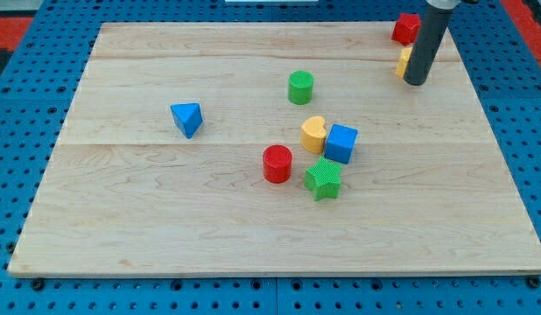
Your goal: Push the green circle close to the yellow hexagon
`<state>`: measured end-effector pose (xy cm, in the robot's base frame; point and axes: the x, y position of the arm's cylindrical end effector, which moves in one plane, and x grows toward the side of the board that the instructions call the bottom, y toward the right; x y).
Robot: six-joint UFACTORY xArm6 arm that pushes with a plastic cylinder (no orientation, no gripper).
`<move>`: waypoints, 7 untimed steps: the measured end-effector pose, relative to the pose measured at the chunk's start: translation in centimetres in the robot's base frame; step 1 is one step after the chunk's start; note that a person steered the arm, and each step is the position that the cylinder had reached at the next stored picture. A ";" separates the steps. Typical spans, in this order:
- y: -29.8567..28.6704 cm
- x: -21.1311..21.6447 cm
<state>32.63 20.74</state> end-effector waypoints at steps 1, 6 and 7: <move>0.0 -0.7; -4.5 -2.4; -8.5 -2.8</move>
<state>29.87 12.28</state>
